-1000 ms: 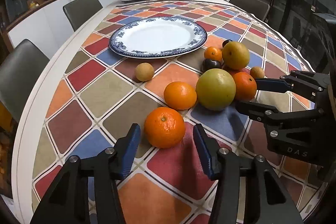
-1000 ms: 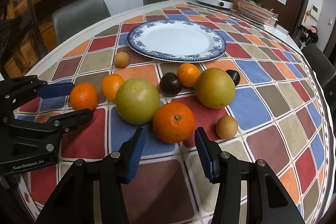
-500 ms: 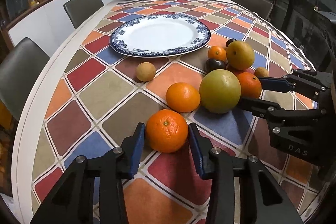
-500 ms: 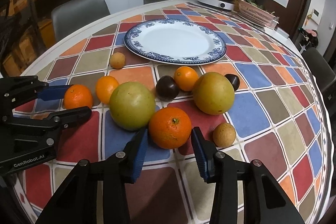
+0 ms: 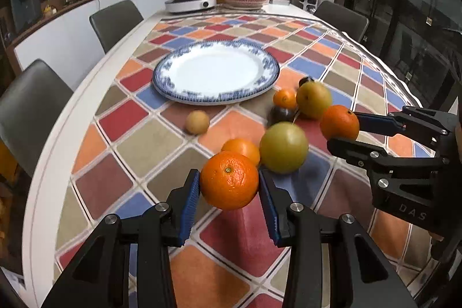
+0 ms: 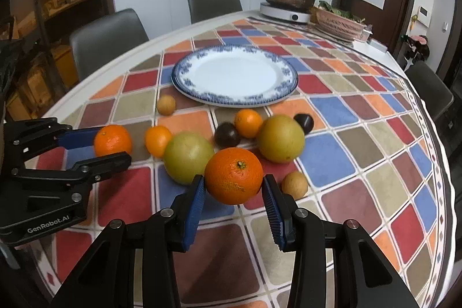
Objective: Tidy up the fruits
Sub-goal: 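Carry both oranges onto the blue-rimmed plate and open both tools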
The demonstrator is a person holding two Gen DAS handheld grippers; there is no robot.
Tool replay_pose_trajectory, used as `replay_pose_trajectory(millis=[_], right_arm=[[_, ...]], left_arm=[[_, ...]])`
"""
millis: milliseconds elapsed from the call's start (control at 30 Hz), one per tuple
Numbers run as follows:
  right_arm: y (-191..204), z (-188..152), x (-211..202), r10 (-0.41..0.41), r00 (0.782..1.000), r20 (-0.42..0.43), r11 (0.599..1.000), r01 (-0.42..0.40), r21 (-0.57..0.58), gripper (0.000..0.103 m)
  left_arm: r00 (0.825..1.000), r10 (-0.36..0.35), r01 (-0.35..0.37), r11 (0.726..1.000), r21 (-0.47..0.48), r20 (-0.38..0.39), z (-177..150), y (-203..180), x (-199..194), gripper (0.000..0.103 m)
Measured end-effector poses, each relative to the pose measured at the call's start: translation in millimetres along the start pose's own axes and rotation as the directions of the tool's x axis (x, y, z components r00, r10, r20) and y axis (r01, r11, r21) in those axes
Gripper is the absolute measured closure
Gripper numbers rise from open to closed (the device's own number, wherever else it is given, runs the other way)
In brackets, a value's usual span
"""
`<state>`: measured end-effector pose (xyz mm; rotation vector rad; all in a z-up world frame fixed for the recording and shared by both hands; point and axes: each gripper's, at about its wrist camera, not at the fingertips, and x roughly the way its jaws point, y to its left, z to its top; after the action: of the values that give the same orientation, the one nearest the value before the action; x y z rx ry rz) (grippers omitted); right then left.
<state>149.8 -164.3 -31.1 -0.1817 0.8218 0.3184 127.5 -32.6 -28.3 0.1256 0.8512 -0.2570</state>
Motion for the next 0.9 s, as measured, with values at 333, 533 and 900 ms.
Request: replay_pose_trajectory(millis=[333,533,900], right_arm=[[0,38,-12,0.007,0.999,0.050,0.999,-0.004,-0.042,0.061],[-3,69,-8,0.016,0.998,0.065,0.998,-0.011,-0.068,0.061],[-18,120,37,0.022,1.000,-0.021,0.997,-0.023,-0.067,0.061]], left_arm=[[0.998,0.016,-0.017,1.000,0.023,0.060,39,10,-10,0.062],[0.997,0.006,-0.008,1.000,0.026,0.071,67,19,-6,0.062],[1.000,-0.019,0.018,0.999,0.042,0.018,118,41,39,0.063]])
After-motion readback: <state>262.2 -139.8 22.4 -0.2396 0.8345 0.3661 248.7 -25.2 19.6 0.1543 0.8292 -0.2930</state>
